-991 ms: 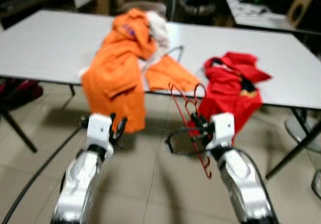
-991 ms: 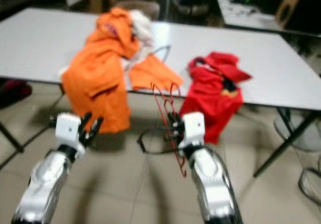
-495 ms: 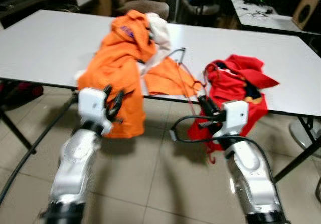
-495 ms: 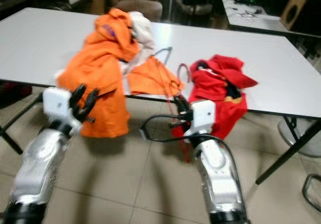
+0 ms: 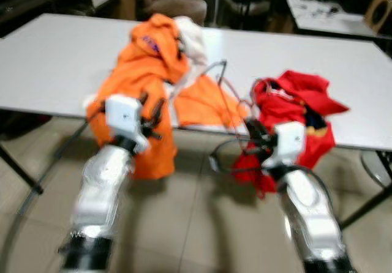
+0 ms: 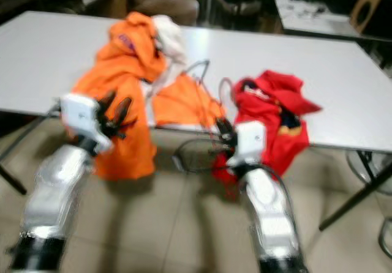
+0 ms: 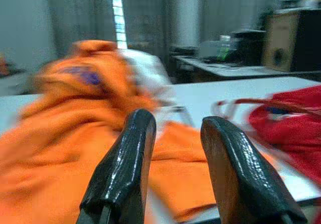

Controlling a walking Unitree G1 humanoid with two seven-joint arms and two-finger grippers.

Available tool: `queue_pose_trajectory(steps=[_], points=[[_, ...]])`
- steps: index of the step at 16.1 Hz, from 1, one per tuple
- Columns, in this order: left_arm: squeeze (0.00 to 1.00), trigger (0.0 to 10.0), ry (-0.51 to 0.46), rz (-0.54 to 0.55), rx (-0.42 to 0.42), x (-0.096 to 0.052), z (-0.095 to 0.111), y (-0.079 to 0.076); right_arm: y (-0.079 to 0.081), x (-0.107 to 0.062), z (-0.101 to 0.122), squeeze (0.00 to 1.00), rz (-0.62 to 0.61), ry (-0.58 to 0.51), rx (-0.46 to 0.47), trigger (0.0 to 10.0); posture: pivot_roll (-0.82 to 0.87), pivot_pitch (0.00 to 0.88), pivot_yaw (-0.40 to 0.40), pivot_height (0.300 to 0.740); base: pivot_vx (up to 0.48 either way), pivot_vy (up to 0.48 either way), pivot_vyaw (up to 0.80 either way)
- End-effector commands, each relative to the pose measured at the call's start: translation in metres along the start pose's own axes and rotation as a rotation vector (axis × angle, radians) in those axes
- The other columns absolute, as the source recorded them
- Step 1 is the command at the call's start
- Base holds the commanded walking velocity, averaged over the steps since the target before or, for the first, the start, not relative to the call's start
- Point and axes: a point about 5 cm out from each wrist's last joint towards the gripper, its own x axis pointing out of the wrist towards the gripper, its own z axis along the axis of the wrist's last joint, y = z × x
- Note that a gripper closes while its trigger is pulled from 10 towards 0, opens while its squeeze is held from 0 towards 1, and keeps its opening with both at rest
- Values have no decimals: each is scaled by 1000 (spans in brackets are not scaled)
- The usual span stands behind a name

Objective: Hang hanger

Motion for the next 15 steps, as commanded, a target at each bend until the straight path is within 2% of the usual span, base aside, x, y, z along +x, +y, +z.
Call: queue_pose_trajectory(steps=[1,3,7,11,13,15], points=[[0,10000,9,16,12,1,1,6,4,3,6,0,5,-20,14,10000,-46,22,-14,740,334,0,-800],[0,10000,13,12,8,4,1,5,4,3,6,0,3,-15,13,10000,-47,23,-14,740,336,0,-800],[0,10000,9,-8,-4,11,1,0,4,1,5,0,0,-16,9,10000,-51,24,-6,740,335,0,0],[0,10000,18,9,9,11,-1,0,7,-1,5,0,12,-14,13,10000,-59,19,-2,740,336,0,0],[0,10000,17,28,13,10,-1,3,7,-1,4,0,19,-1,-52,10000,-59,13,-4,740,336,0,0],[0,10000,16,48,17,9,-1,6,7,-1,4,0,22,-2,-88,10000,-58,8,-7,740,336,0,800]])
